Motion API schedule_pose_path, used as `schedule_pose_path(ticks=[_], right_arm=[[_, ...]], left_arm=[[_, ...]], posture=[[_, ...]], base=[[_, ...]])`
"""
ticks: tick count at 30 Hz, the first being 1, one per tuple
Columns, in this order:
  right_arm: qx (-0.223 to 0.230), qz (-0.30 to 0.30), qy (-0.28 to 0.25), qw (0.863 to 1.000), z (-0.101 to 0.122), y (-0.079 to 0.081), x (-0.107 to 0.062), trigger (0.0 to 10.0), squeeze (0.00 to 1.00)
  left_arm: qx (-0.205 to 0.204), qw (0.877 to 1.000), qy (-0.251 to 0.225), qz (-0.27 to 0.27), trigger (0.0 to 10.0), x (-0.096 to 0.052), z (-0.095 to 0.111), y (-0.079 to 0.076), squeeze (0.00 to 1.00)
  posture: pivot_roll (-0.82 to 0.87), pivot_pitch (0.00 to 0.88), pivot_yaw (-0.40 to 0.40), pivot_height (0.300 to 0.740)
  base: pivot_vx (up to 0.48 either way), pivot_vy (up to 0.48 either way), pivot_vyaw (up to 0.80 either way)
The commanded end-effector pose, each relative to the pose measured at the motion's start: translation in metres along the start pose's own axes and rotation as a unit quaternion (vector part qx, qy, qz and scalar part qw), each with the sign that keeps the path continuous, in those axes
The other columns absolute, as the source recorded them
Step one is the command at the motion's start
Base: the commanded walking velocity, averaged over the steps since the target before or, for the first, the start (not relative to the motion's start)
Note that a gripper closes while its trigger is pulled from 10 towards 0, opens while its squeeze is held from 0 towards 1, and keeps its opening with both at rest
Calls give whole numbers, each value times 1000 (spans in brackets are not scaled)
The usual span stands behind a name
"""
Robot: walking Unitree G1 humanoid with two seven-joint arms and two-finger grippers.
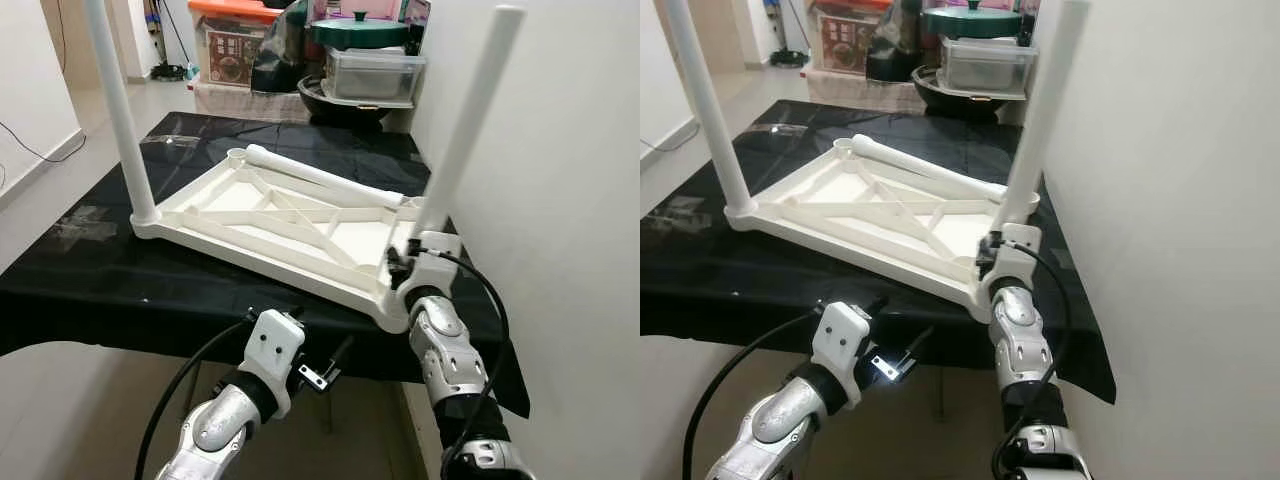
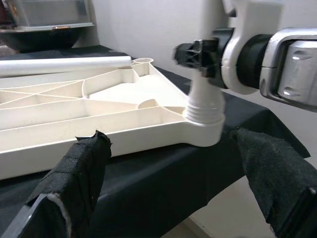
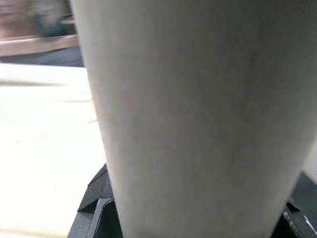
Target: Building children table
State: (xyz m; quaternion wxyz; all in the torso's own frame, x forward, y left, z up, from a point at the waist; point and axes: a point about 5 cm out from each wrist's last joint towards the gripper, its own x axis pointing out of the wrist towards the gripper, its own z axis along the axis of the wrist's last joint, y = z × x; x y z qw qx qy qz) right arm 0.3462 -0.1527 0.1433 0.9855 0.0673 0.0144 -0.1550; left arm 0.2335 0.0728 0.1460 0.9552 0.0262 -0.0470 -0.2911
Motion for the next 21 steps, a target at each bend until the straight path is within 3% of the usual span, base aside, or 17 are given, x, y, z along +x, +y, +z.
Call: schedule_pose_path(ticks=[1,2,9,10,13,14,17,18,19,20,21], right_arm=[[-1,-41,8,999,-2,-13,0,0,0],[14,-86,14,996,-5,-10,-5,0,0],[14,-104,17,994,-6,-3,-7,0,0],[13,-99,21,995,-6,0,-7,10000,0],[14,-81,19,996,-5,5,-7,10000,0],[12,-70,11,997,-4,8,-8,10000,1000],[10,-59,-1,998,-2,9,-8,10000,1000],[12,-44,-14,999,0,7,-7,10000,361],[12,-44,-14,999,0,7,-7,10000,361],[21,-22,-23,999,2,6,-6,10000,0],[30,-5,-30,999,4,5,-6,10000,0]], left_arm=[[-3,1000,2,-8,10000,1,1,-2,0],[-3,1000,1,-10,10000,2,1,-4,0],[-3,1000,0,-11,10000,2,2,-6,0],[-4,1000,0,-11,10000,3,2,-7,0],[-5,1000,1,-11,10000,2,2,-7,0],[-6,1000,1,-12,10000,2,2,-6,0],[-6,1000,2,-12,10000,2,2,-6,0],[-7,1000,3,-13,10000,2,1,-6,0],[-7,1000,3,-13,10000,2,1,-6,0],[-6,1000,3,-13,10000,3,1,-6,0],[-6,1000,3,-13,10000,3,1,-6,0]], posture=[[160,0,-81,740],[153,0,-84,740],[126,0,-89,740],[126,0,-89,740],[109,0,-78,740],[100,0,-71,740],[93,0,-67,740],[89,0,-67,740],[89,0,-67,740],[89,0,-67,740],[89,0,-67,740]], base=[[0,0,0],[0,0,0],[0,0,0],[0,0,0],[0,0,0],[0,0,0],[0,0,0],[0,0,0],[0,0,0],[0,0,0],[0,0,0]])
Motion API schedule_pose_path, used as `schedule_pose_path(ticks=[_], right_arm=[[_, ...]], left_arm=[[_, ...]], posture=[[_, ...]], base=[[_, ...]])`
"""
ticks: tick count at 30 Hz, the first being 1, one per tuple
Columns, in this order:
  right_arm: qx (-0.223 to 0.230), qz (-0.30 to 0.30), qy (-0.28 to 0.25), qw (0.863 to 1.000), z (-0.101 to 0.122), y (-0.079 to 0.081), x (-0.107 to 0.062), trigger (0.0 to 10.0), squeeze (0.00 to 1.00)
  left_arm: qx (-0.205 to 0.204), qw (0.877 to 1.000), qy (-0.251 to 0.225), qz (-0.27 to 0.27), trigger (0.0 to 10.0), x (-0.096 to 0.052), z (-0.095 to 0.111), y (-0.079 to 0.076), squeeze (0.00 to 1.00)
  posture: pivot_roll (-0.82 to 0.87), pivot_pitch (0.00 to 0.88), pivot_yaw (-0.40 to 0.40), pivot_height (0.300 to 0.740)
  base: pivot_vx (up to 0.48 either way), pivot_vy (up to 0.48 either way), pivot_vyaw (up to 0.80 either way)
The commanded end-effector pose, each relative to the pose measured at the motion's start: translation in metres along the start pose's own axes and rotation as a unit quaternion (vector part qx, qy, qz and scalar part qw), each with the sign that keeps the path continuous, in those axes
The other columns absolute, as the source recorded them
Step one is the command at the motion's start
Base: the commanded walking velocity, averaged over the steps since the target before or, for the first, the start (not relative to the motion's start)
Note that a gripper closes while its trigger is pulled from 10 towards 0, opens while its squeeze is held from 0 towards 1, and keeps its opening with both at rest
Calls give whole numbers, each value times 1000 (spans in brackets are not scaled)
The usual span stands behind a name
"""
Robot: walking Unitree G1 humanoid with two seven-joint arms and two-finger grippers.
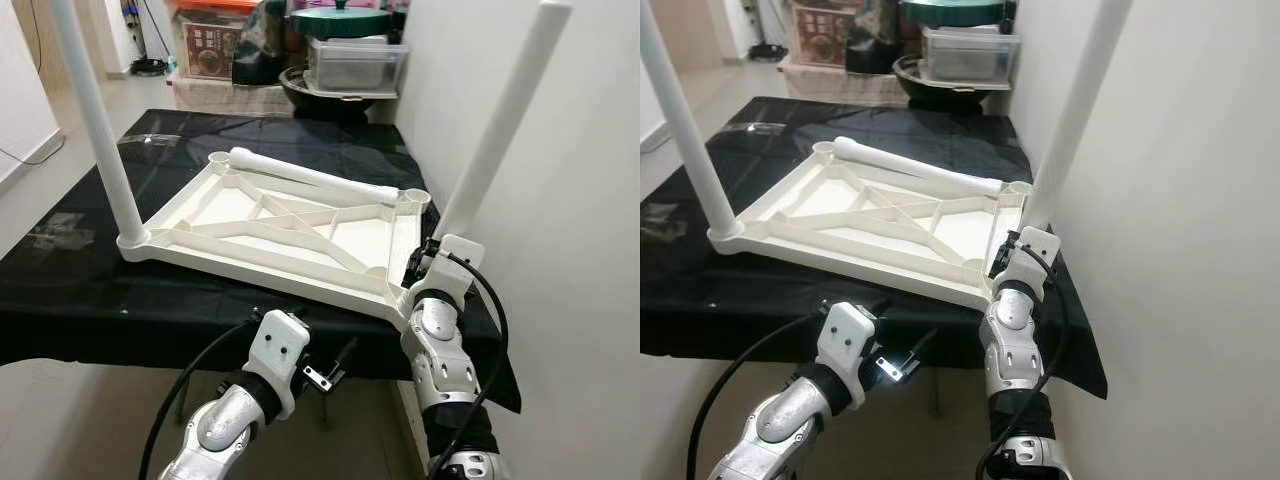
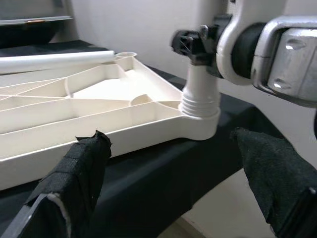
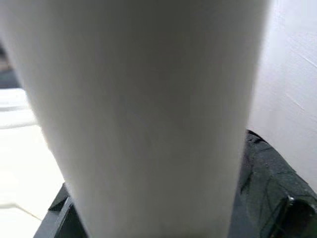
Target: Building children table
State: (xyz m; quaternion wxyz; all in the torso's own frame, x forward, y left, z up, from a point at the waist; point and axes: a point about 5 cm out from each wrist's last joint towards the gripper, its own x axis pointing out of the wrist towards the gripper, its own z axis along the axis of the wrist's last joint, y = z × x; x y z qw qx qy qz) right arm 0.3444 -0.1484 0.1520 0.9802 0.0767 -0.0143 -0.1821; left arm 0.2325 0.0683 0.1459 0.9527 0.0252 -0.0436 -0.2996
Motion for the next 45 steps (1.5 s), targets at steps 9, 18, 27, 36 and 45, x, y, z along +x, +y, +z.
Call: schedule_pose_path(ticks=[9,18,27,36,45], right_arm=[[10,162,20,987,-2,-21,9,10000,0],[-10,422,35,906,15,-19,7,10000,0],[-64,618,108,776,13,-16,-3,10000,0],[-76,667,126,730,16,-8,-2,2118,0],[-77,551,96,826,5,-6,9,0,0]], left_arm=[[-2,1000,0,-5,10000,2,1,-1,0],[2,1000,0,-8,10000,4,1,0,0],[2,1000,0,-11,10000,5,1,-1,0],[2,1000,0,-9,10000,5,0,-2,0],[1,1000,2,-7,10000,5,-2,-1,0]], posture=[[100,0,-64,740],[145,0,-70,740],[160,0,-84,740],[167,0,-93,740],[159,0,-83,740]], base=[[0,0,0],[0,0,0],[0,0,0],[0,0,0],[0,0,0]])
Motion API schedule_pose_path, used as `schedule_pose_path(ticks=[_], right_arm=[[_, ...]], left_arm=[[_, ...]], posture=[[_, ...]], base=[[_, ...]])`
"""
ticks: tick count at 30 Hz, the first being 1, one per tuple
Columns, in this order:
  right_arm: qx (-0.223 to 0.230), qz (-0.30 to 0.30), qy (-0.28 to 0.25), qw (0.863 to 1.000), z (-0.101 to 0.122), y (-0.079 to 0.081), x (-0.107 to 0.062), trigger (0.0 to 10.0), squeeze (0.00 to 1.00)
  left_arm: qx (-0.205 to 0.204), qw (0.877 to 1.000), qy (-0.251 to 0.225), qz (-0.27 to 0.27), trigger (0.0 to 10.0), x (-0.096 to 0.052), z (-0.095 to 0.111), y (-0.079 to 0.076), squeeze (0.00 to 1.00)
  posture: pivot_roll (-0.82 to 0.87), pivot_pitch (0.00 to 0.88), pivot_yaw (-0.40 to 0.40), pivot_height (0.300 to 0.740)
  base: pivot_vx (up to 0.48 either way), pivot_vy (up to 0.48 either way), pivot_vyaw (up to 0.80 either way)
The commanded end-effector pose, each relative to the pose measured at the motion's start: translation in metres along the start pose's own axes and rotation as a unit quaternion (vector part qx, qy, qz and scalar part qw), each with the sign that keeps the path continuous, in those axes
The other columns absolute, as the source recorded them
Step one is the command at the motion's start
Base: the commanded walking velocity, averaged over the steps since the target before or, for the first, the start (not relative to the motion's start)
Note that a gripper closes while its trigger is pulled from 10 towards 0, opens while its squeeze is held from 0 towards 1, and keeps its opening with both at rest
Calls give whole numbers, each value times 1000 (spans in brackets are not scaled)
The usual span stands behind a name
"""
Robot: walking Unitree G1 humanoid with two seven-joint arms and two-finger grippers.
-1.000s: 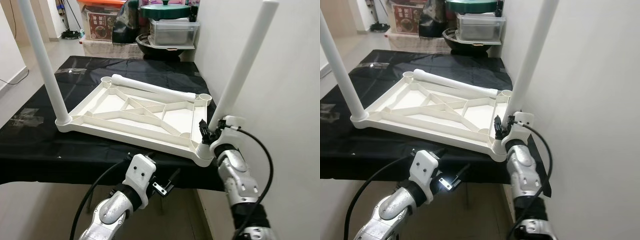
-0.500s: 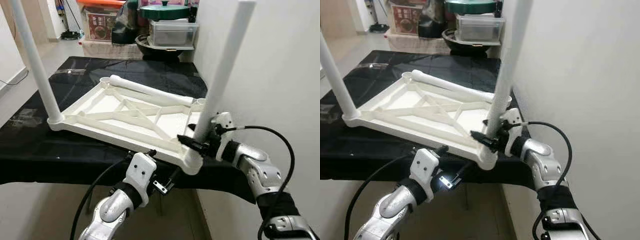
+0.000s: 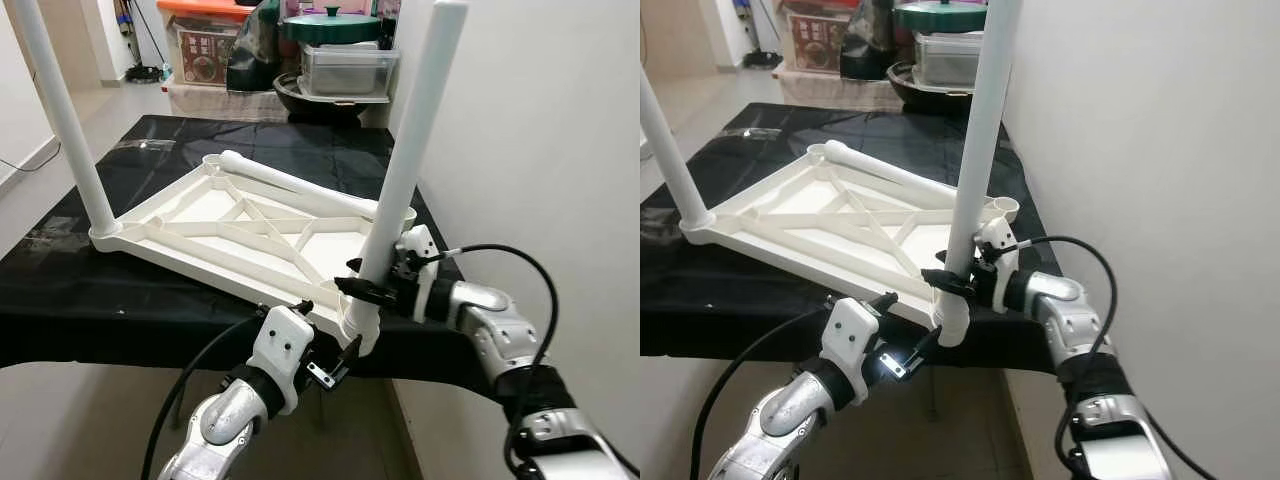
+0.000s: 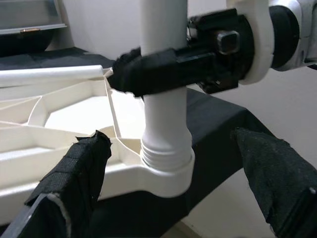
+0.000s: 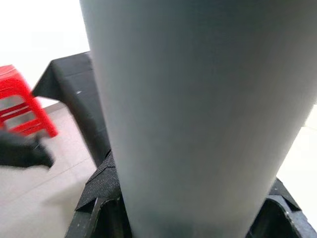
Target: Building children table
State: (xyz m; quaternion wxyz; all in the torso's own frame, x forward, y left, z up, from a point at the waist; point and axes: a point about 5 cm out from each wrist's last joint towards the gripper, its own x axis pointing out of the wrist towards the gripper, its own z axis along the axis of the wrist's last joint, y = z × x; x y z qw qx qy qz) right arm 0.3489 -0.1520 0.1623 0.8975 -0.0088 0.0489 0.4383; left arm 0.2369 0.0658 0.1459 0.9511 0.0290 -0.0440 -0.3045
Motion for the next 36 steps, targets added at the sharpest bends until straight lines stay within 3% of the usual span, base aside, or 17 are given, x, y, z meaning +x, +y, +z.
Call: schedule_pose_path(ticks=[1,4,5,6,9,10,12,17,19,20,24,25,28,29,30,31,36], right_arm=[[10,-46,1,999,-7,-4,-3,0,0],[28,-128,-11,991,-9,-12,-5,0,0],[50,-253,-11,966,-14,-25,-11,0,0],[50,-253,-11,966,-14,-25,-11,0,0],[73,-477,1,876,-25,-39,-32,0,0],[73,-477,1,876,-25,-39,-32,0,0],[79,-543,1,836,-30,-34,-37,0,0],[96,-573,-4,814,-35,-14,-20,0,0],[104,-568,-16,817,-33,-5,-7,0,0],[107,-556,-30,823,-29,-1,0,9569,0],[101,-528,-63,841,-20,4,10,10000,0],[96,-509,-81,852,-17,5,12,10000,1000],[78,-483,-111,865,-13,5,6,10000,1000],[63,-482,-120,866,-11,1,-1,10000,757],[63,-482,-120,866,-11,1,-1,10000,757],[55,-474,-129,869,-10,-6,-10,10000,0],[76,-382,-141,910,-8,-17,-22,10000,0]], left_arm=[[-3,1000,2,-2,10000,0,-2,-1,0],[-3,1000,3,-2,10000,0,-3,-1,0],[-4,1000,3,-2,10000,0,-3,-1,0],[-4,1000,3,-2,10000,0,-3,-1,0],[-5,1000,5,-1,10000,-1,-4,-1,0],[-5,1000,5,-1,10000,-1,-4,-1,0],[-6,1000,6,0,10000,0,-4,0,0],[-6,1000,6,0,10000,1,-5,0,0],[-6,1000,5,-1,10000,1,-5,0,0],[-5,1000,4,-1,10000,1,-4,0,0],[-5,1000,3,-1,10000,2,-4,0,0],[-4,1000,2,-2,10000,2,-3,0,0],[-5,1000,2,-2,10000,2,-3,0,0],[-5,1000,2,-2,10000,2,-3,0,0],[-5,1000,2,-2,10000,2,-3,0,0],[-5,1000,2,-4,10000,3,-3,-1,0],[-6,1000,1,-7,10000,4,-3,-1,0]], posture=[[159,0,-83,740],[155,0,-77,740],[155,0,-77,740],[155,0,-77,740],[142,0,-67,740],[142,0,-67,740],[141,0,-66,740],[145,0,-70,740],[150,0,-72,740],[152,0,-75,740],[152,0,-74,740],[151,0,-74,740],[151,0,-74,740],[151,0,-81,740],[151,0,-81,740],[151,0,-81,740],[143,0,-74,740]], base=[[0,0,0],[0,0,0],[0,0,0],[0,0,0],[0,0,0],[0,0,0],[0,0,0],[0,0,0],[0,0,0],[0,0,0],[0,0,0],[0,0,0],[0,0,0],[0,0,0],[0,0,0],[0,0,0],[0,0,0]])
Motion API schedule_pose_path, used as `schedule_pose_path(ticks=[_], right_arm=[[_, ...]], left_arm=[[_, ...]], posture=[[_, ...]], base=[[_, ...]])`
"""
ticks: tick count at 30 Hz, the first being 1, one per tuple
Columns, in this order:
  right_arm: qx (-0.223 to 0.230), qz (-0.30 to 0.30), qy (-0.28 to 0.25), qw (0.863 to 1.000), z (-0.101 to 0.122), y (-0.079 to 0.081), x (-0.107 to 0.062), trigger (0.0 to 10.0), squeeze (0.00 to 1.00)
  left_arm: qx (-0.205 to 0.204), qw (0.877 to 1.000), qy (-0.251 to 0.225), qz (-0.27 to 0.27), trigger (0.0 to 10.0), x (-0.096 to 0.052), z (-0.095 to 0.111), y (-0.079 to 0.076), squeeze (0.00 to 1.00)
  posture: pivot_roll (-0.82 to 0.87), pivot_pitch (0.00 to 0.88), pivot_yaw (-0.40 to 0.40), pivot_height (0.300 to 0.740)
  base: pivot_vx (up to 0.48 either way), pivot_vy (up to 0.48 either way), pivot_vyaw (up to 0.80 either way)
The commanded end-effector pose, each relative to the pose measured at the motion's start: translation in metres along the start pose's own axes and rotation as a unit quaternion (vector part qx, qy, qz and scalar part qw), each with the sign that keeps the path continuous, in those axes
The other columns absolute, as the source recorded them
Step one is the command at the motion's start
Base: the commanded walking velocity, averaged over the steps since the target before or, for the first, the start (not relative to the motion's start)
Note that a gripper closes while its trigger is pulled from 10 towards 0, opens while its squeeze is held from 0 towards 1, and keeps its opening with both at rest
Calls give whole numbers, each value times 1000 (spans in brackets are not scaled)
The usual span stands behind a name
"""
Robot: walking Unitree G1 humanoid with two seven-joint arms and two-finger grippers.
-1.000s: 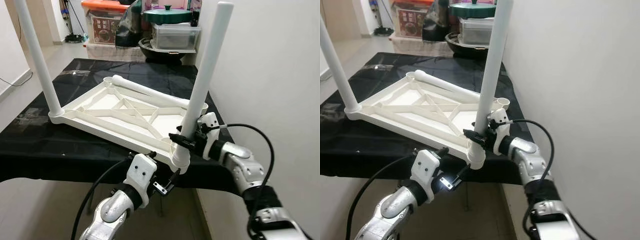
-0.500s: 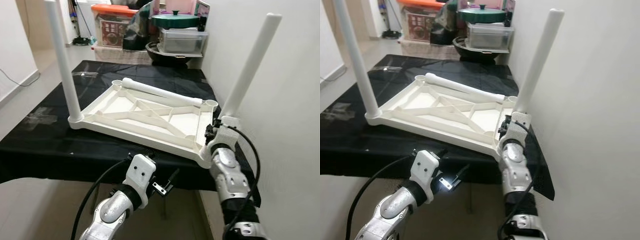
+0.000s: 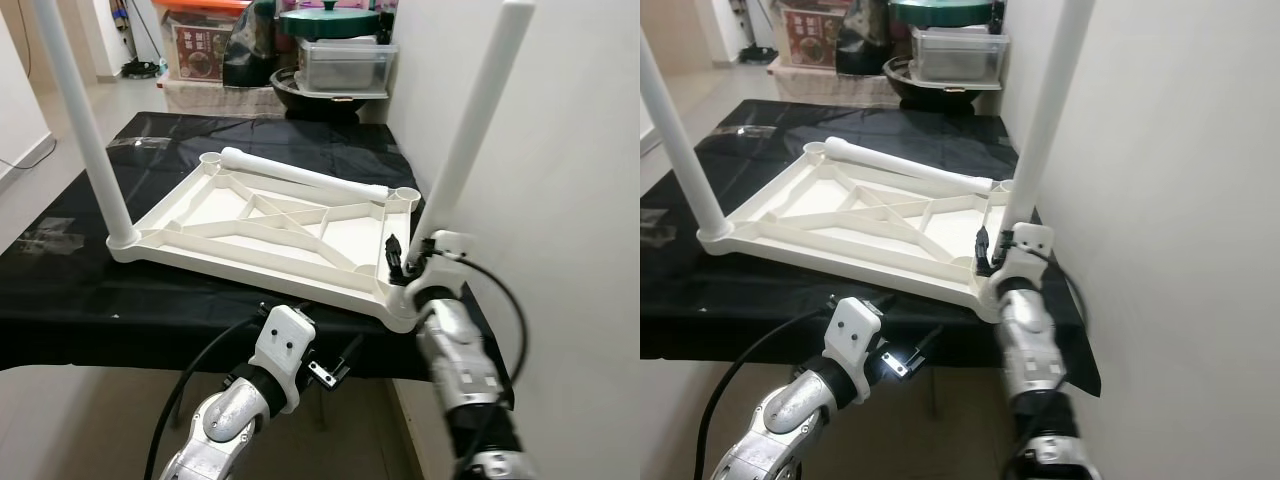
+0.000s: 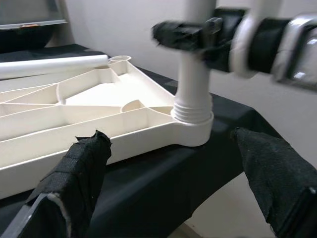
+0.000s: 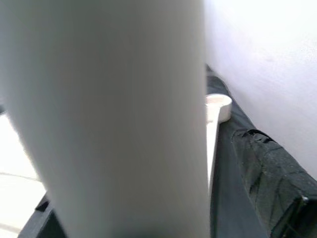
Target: Building children table
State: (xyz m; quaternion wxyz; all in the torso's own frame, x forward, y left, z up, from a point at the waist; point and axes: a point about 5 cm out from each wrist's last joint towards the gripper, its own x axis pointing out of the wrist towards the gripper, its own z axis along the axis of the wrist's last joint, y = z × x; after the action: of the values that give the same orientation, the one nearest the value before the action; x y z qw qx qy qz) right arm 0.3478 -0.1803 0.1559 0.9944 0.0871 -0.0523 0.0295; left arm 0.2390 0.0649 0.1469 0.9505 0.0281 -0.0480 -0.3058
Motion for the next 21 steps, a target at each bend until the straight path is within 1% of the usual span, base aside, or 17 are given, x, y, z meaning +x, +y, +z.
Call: schedule_pose_path(ticks=[1,2,3,4,5,6,8,9,10,12,13,15,16,17,18,21], right_arm=[[18,23,2,1000,0,0,1,10000,0],[18,23,2,1000,0,0,1,10000,0],[34,88,18,995,2,2,0,10000,0],[35,169,37,984,3,5,-4,10000,0],[35,169,37,984,3,5,-4,10000,0],[31,237,57,969,4,8,-8,10000,0],[31,237,57,969,4,8,-8,10000,0],[25,290,71,954,4,11,-11,10000,0],[9,344,91,935,2,15,-14,10000,0],[-12,405,117,907,-2,19,-18,10000,0],[-12,405,117,907,-2,19,-18,10000,0],[-26,435,134,890,-4,21,-17,10000,0],[-30,443,140,885,-5,21,-16,10000,0],[-30,443,140,885,-5,21,-16,10000,0],[-38,455,146,877,-5,23,-14,10000,0],[-46,476,157,864,-5,27,-10,10000,0]], left_arm=[[-6,1000,6,-6,10000,1,-4,-2,0],[-6,1000,6,-6,10000,1,-4,-2,0],[-6,1000,5,-6,10000,2,-4,-2,0],[-6,1000,5,-7,10000,2,-4,-2,0],[-6,1000,5,-7,10000,2,-4,-2,0],[-5,1000,5,-8,10000,2,-4,-2,0],[-5,1000,5,-8,10000,2,-4,-2,0],[-5,1000,4,-8,10000,3,-4,-2,0],[-4,1000,4,-7,10000,3,-4,-2,0],[-2,1000,3,-7,10000,3,-4,-2,0],[-2,1000,3,-7,10000,3,-4,-2,0],[-2,1000,4,-8,10000,3,-4,-2,0],[-2,1000,4,-8,10000,3,-4,-2,0],[-2,1000,4,-8,10000,3,-4,-2,0],[-1,1000,4,-8,10000,3,-4,-2,0],[-1,1000,4,-9,10000,3,-5,-2,0]], posture=[[143,0,-74,740],[143,0,-74,740],[142,0,-76,740],[145,0,-76,740],[145,0,-76,740],[151,0,-79,740],[151,0,-79,740],[151,0,-79,740],[159,0,-81,740],[163,0,-85,740],[163,0,-85,740],[168,0,-88,740],[168,0,-88,740],[168,0,-88,740],[170,0,-92,740],[175,0,-96,740]], base=[[0,0,0],[0,0,0],[0,0,0],[0,0,0],[0,0,0],[0,0,0],[0,0,0],[0,0,0],[0,0,0],[0,0,0],[0,0,0],[0,0,0],[0,0,0],[0,0,0],[0,0,0],[0,0,0]])
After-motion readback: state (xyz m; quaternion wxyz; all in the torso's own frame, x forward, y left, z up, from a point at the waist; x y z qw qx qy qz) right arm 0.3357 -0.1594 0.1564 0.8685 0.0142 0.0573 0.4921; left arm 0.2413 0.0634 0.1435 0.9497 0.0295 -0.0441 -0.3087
